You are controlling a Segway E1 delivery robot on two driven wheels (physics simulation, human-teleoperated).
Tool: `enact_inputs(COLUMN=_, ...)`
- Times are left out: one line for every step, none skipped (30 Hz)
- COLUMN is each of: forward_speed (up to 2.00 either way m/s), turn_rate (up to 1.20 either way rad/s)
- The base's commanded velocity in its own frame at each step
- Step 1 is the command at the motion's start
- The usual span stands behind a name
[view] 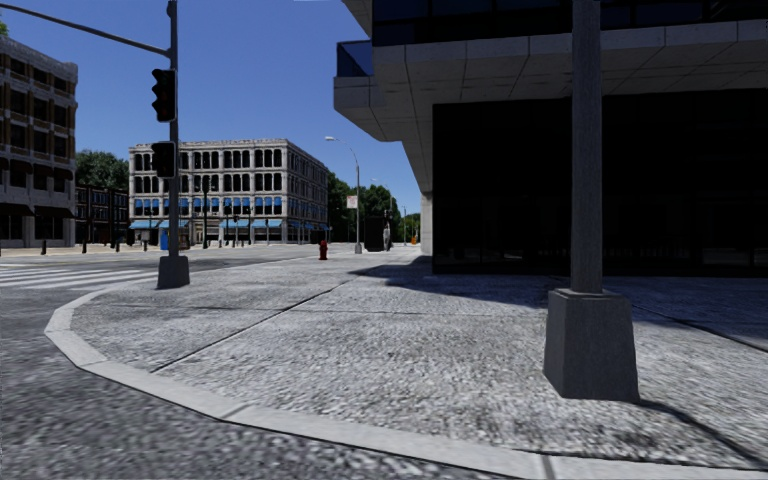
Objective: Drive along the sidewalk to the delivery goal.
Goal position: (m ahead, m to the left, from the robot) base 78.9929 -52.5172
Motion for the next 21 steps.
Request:
enact_inputs(forward_speed=2.00, turn_rate=0.00)
enact_inputs(forward_speed=2.00, turn_rate=0.00)
enact_inputs(forward_speed=2.00, turn_rate=0.00)
enact_inputs(forward_speed=2.00, turn_rate=0.00)
enact_inputs(forward_speed=2.00, turn_rate=0.00)
enact_inputs(forward_speed=2.00, turn_rate=0.00)
enact_inputs(forward_speed=2.00, turn_rate=0.00)
enact_inputs(forward_speed=2.00, turn_rate=0.00)
enact_inputs(forward_speed=2.00, turn_rate=0.00)
enact_inputs(forward_speed=2.00, turn_rate=0.00)
enact_inputs(forward_speed=2.00, turn_rate=0.00)
enact_inputs(forward_speed=2.00, turn_rate=0.00)
enact_inputs(forward_speed=1.79, turn_rate=0.00)
enact_inputs(forward_speed=1.67, turn_rate=0.00)
enact_inputs(forward_speed=1.63, turn_rate=0.00)
enact_inputs(forward_speed=1.63, turn_rate=0.00)
enact_inputs(forward_speed=1.63, turn_rate=0.00)
enact_inputs(forward_speed=1.62, turn_rate=0.00)
enact_inputs(forward_speed=1.62, turn_rate=0.00)
enact_inputs(forward_speed=1.62, turn_rate=0.00)
enact_inputs(forward_speed=1.62, turn_rate=0.00)
